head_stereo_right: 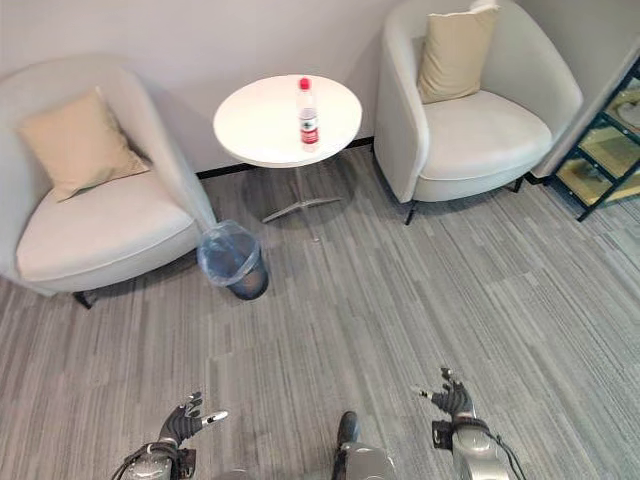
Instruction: Gather garbage on tea table into small bin, then transfer packed bag to large trash can.
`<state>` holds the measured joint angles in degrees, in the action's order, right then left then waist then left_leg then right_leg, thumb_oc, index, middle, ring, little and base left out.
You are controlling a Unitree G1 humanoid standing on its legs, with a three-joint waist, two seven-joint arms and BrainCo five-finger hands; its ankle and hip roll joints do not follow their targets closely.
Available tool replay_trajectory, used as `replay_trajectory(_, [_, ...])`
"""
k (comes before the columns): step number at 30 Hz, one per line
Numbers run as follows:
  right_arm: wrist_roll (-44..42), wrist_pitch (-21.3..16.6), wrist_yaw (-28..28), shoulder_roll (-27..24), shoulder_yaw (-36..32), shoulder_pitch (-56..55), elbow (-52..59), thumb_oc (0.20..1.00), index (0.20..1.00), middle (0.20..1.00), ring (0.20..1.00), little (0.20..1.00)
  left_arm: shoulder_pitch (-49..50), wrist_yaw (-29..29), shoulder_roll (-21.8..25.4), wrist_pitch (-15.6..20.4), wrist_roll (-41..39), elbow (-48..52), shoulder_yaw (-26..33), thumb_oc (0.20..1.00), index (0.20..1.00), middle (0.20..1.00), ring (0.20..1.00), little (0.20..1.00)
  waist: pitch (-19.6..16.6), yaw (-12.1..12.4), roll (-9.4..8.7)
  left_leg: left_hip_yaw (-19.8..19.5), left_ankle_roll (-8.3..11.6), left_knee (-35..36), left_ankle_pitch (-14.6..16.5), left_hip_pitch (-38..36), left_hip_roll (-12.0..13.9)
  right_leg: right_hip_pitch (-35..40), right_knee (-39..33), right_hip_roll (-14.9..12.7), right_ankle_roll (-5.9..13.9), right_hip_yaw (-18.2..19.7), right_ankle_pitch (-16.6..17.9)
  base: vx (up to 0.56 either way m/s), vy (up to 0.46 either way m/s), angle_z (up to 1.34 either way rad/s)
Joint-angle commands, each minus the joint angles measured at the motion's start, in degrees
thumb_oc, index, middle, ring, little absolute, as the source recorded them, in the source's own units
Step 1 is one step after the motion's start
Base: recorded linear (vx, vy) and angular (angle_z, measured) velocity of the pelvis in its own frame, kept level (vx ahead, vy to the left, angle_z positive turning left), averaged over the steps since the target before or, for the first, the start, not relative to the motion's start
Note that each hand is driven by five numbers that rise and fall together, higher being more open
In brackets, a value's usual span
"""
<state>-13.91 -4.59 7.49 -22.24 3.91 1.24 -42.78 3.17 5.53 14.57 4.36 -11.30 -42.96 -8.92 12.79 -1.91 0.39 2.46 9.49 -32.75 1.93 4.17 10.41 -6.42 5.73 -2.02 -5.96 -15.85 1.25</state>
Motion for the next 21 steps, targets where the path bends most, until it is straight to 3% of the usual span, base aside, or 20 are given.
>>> replay_trajectory(1, [-2.1,-1.2,1.0,-1.4,0.0,-0.6,0.4,1.0,1.0,1.0,1.0,1.0,-1.7,0.4,3.3,1.4,-1.0,1.9,-0.4,1.0,1.0,1.0,1.0,1.0,0.6,-0.4,-0.89,2.4,-4.42,9.8,1.4,-2.0,-6.7,2.3,-1.7,-3.4,8.93,3.4,-5.1,0.24,-0.088,0.0])
replay_trajectory(2, [-2.2,-1.1,1.1,-1.5,0.1,-0.7,0.0,1.0,1.0,1.0,1.0,1.0,-1.9,0.1,3.5,1.3,-0.7,2.3,-1.1,1.0,1.0,1.0,1.0,1.0,0.9,0.6,-1.75,3.7,-5.95,15.8,3.9,3.7,-8.6,4.5,-2.6,-3.2,9.43,3.5,-6.7,0.3,-0.092,-0.16])
replay_trajectory(3, [-2.2,-1.0,1.2,-1.4,0.2,-0.7,-0.2,1.0,1.0,1.0,1.0,1.0,-1.8,0.0,3.5,1.1,-0.7,2.4,-1.1,1.0,1.0,1.0,1.0,1.0,0.8,1.1,-1.69,3.8,-5.95,18.1,3.1,4.8,-8.8,5.2,-2.7,-2.8,9.48,3.8,-7.1,0.38,-0.098,0.0])
replay_trajectory(5, [-2.5,-1.1,1.4,-1.0,0.5,-0.6,-1.0,1.0,1.0,1.0,1.0,1.0,-1.7,0.3,3.8,1.1,-0.7,2.4,-0.8,1.0,1.0,1.0,1.0,1.0,1.1,2.2,-1.33,3.7,-4.96,23.6,-2.4,8.1,-8.5,7.3,-2.9,-1.2,9.69,4.3,-8.4,0.28,0.002,0.17])
replay_trajectory(7, [-2.4,-0.9,1.6,-0.6,0.7,-0.9,-1.2,1.0,1.0,1.0,1.0,1.0,-1.3,0.4,4.0,0.9,-0.7,2.9,-0.7,1.0,1.0,1.0,1.0,1.0,1.2,3.1,-1.23,4.0,-4.29,27.3,-5.2,9.8,-8.0,9.1,-2.9,-0.4,9.79,5.1,-9.5,0.31,0.042,-0.32])
replay_trajectory(10, [-1.8,-0.5,1.6,-0.1,0.8,-1.1,-1.2,1.0,1.0,1.0,1.0,1.0,-0.7,0.5,4.1,0.8,-0.7,2.9,0.0,1.0,1.0,1.0,1.0,1.0,1.2,4.2,-1.82,5.3,-3.89,26.9,-6.8,11.8,-7.1,11.9,-2.5,-0.4,9.9,6.5,-10.8,0.33,0.102,-0.33])
replay_trajectory(13, [-0.7,-0.2,0.9,0.8,0.7,-2.0,-1.0,1.0,1.0,1.0,1.0,1.0,0.7,0.0,4.2,0.6,-0.4,2.8,0.8,1.0,1.0,1.0,1.0,1.0,-0.2,4.3,-2.57,6.9,-5.24,25.2,-5.4,10.8,-7.2,14.8,-2.6,-1.6,10.91,7.2,-11.7,0.42,0.183,-0.36])
replay_trajectory(18, [0.3,0.2,0.1,1.9,2.0,-0.8,-0.6,1.0,1.0,1.0,1.0,1.0,1.1,0.1,5.6,0.6,-0.5,3.3,1.6,1.0,1.0,1.0,1.0,1.0,-1.4,5.4,-4.59,8.7,-7.96,20.8,-0.2,10.4,-8.5,13.2,2.4,-5.0,13.37,9.8,-10.1,0.27,0.167,-0.28])
replay_trajectory(20, [0.5,0.2,-0.3,1.9,2.6,-0.5,-0.1,1.0,1.0,1.0,1.0,1.0,1.5,0.1,6.1,0.7,-0.5,3.6,2.0,1.0,1.0,1.0,1.0,1.0,-1.9,6.0,-5.05,9.0,-9.19,20.0,1.7,9.8,-9.1,12.4,4.9,-6.0,14.17,10.0,-9.2,0.26,0.171,-0.07])
replay_trajectory(21, [0.8,0.1,-0.4,2.3,3.0,-0.2,0.6,1.0,1.0,1.0,1.0,1.0,1.2,0.5,6.5,0.8,-0.5,3.7,2.2,1.0,1.0,1.0,1.0,1.0,-1.6,6.1,-5.09,8.9,-10.27,20.2,3.3,8.0,-10.3,10.6,8.3,-6.6,15.04,10.2,-6.9,0.32,0.212,-0.03])
